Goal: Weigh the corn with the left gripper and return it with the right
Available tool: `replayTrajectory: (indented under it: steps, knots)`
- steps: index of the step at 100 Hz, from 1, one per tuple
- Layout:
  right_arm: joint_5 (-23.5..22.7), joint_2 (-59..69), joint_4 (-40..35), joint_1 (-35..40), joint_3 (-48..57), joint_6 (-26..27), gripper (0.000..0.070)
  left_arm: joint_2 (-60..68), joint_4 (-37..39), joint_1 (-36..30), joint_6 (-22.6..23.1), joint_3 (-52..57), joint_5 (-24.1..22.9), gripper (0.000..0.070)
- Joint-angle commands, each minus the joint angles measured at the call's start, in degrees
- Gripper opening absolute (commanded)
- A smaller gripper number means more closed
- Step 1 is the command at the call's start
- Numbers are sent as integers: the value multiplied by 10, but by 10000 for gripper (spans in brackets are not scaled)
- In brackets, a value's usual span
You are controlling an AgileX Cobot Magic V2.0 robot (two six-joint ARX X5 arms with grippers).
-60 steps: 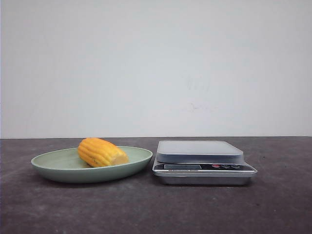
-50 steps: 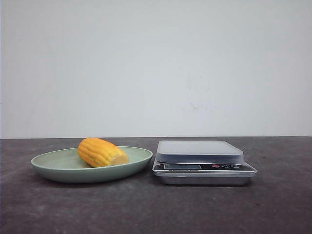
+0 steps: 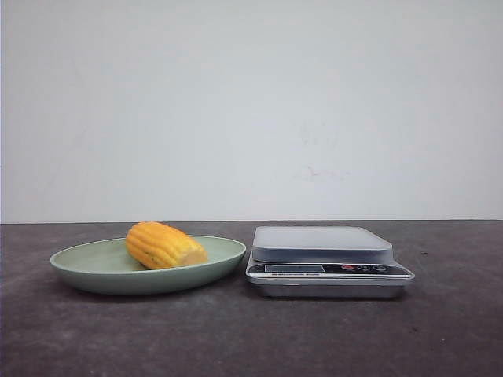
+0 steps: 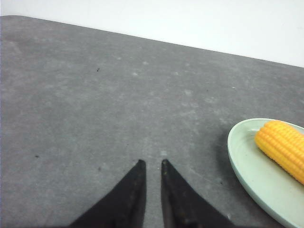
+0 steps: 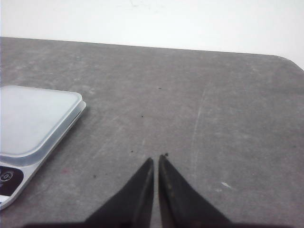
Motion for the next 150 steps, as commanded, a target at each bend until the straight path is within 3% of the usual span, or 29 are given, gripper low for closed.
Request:
replayTrajectory:
  steps: [1, 131, 150]
  knots:
    - [0, -1, 7, -1, -2, -5, 10, -1, -3, 0, 10, -10, 1, 11]
    - [-1, -1, 8, 0, -2, -2, 10, -1, 1, 0, 9, -10, 1, 11]
    - [-1, -1, 4, 0, -2, -2, 10, -1, -5, 0, -45, -10, 0, 10]
